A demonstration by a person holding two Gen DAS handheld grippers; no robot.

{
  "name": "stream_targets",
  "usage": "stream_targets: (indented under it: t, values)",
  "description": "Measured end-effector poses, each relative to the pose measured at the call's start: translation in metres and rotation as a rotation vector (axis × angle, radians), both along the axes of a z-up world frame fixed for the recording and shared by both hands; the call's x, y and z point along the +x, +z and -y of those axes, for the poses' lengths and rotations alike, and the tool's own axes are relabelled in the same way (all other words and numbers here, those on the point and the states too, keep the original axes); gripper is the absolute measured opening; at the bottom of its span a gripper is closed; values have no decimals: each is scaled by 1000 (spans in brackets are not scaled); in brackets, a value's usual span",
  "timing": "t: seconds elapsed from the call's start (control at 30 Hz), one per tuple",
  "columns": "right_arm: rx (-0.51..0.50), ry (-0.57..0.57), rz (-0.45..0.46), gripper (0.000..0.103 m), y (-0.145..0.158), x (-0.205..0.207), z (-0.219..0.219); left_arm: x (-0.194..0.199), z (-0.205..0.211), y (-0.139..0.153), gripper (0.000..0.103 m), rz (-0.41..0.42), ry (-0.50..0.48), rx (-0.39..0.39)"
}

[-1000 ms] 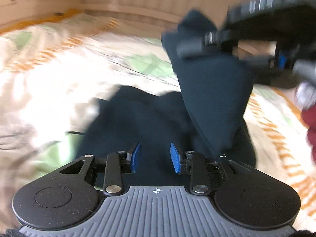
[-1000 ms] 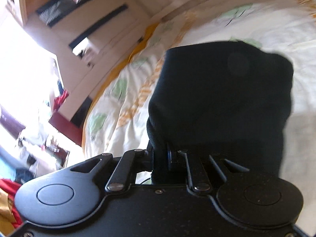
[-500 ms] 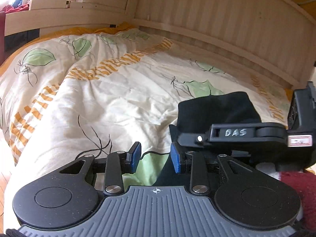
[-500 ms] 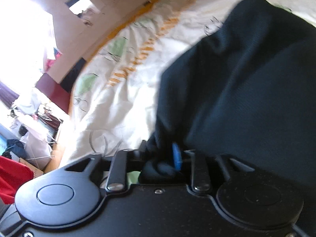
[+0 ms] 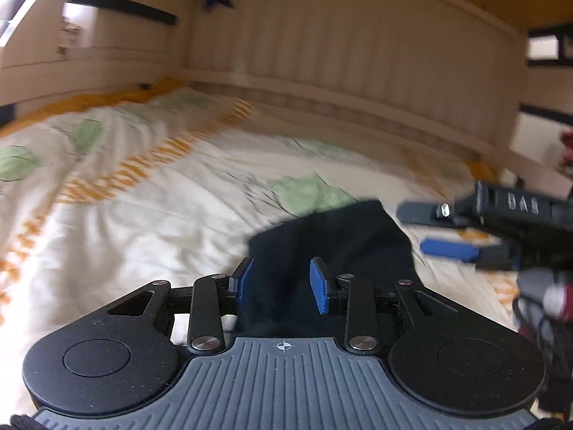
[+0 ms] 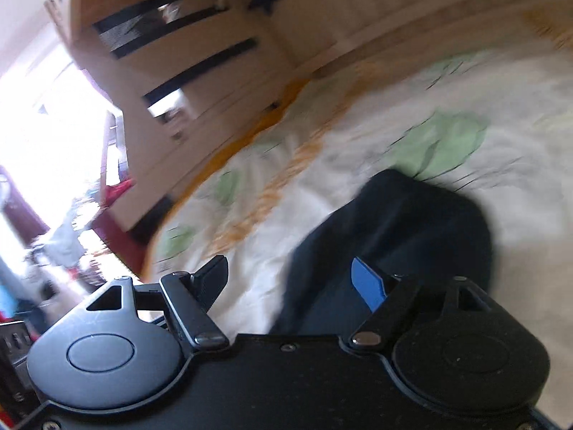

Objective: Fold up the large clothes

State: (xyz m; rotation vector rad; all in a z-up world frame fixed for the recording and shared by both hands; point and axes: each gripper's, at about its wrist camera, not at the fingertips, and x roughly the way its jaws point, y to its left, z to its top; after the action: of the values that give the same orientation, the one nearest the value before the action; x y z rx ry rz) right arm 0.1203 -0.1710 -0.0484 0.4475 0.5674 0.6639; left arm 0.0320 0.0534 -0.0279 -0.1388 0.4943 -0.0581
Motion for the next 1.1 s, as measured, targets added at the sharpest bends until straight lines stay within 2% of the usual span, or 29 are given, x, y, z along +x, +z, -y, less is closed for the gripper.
stream_targets:
  t: [0.13, 0.27, 0.47, 0.6, 0.77, 0.8, 0.9, 1.0, 1.1]
  values:
    - [-77, -88, 11, 79, -1, 7, 14, 21, 15, -26, 33, -85, -56, 21]
    - [-176, -138, 23, 79, -4, 15, 14, 37, 9, -68, 33, -240, -41, 76]
    - [-328, -209, 11, 79, -9, 47, -1, 39, 0, -75, 33, -248, -60, 82]
    - [-420, -234, -68, 78, -28, 85, -17, 36, 5, -75, 33, -242, -61, 92]
    - [-568, -200, -200, 92, -68, 119, -31, 38, 5, -74, 33, -248, -54, 84]
    - [-563, -207, -223, 101, -74, 123, -27, 38, 5, -73, 33, -247, -55, 86]
    - [-486, -200, -270, 101, -79, 127, -14, 37, 7, -73, 33, -245, -58, 99]
    - [-469, -189, -201, 99, -68, 114, -10, 36, 7, -73, 33, -245, -57, 95]
    - [-424, -202, -82, 96, -41, 90, -7, 36, 7, -72, 33, -244, -53, 91]
